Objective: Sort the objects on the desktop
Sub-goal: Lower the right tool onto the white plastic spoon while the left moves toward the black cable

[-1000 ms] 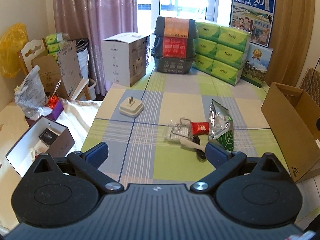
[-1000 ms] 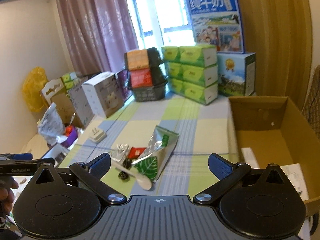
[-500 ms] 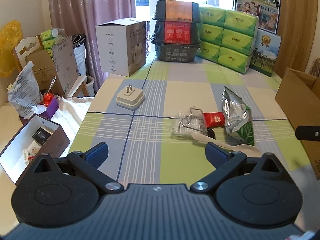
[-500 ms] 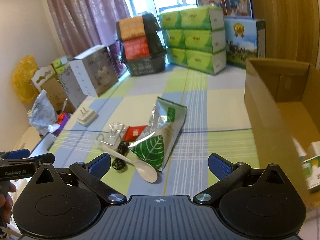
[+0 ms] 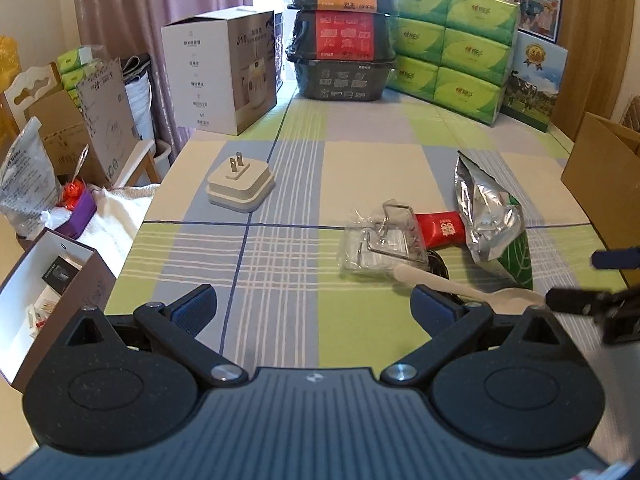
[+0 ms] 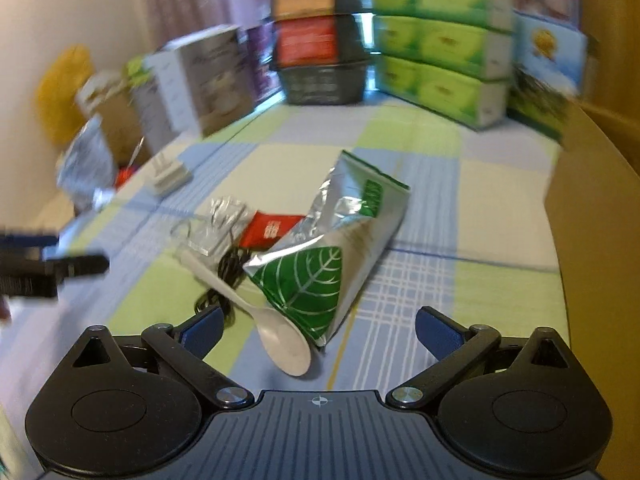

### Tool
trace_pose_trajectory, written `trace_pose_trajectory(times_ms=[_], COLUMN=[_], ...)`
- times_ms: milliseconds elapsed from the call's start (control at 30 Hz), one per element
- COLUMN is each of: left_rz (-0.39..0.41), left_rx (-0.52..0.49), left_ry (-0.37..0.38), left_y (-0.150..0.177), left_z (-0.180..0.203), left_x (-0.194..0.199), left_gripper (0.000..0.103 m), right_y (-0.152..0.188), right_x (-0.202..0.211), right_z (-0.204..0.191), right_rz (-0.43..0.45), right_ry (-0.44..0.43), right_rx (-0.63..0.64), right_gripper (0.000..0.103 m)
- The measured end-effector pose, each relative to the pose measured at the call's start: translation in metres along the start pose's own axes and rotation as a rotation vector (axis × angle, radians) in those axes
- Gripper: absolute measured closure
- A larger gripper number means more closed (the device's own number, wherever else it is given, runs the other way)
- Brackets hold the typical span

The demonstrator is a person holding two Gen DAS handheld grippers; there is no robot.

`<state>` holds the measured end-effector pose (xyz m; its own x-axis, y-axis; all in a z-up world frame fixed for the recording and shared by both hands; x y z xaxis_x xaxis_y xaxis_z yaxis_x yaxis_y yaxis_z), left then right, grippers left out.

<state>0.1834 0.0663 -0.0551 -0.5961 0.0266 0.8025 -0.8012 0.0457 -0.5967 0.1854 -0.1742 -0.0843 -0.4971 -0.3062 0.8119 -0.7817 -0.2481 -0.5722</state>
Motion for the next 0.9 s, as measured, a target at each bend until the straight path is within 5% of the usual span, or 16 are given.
trace_pose_trajectory(times_ms=[133,367,433,600,733,833,867,900], left_rz=[-0.001,-0.013,-0.016,-0.023,-0.029,-0.034,-0.034,-0.034], left_rx=[-0.011,-0.020,-0.019,-0.015,-0.009,-0.005,-0.001,0.004], left_ry=[0.011,0.023,0.028,0.024,0.025,0.022,0.022,0.022], left_y=[-0.006,-0.007,-0.007,-0.005,-0.003,-0.002,-0.002,-0.001], left_z=[0.004,0.007,0.007,0.005,0.002,0.000,-0.001,-0.002], left_x=[-0.005,-0.009,-0.009,-0.009,-0.010,-0.010,-0.010,-0.010], left_gripper=[0.002,0.002,0.002,0.002,0.002,0.002,0.002,0.002], right_y=[0.003,0.006,0.004,0.006,0.015,0.020,0.020,0.019], right_x=[-0.021,-0.036,-0.037,-0.033,-0.028,-0.023,-0.020,-0.018], right_z=[-0.001,-0.001,0.000,0.001,0.009,0.002,-0.003,-0.008], right_rz=[-0.080,-0.143,-0.149,-0.192,-0.249,-0.265,-0.248,-0.228], right_ry=[-0.069,-0.057,-0.061,-0.100,-0.233,-0.258,-0.225,-0.188], right_rx=[0.008,0.028,0.007,-0.078,-0.266,-0.216,-0.157,-0.098], right_gripper=[0.033,0.064,0.082,0.100,0.100,0.098,0.094,0.077])
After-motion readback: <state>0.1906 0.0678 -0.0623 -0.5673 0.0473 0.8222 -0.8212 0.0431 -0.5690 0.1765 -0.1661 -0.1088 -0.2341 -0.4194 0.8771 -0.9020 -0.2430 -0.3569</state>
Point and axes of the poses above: each gripper's, at about its wrist camera, not at the fingertips, and x roughly against the way its jaws point, z to its right, y to its underside, the point moved 3 cm from there along -x, roughly the way its jaws point, and after that the axes turned 10 degrees about -z, right-handed, at the moved point
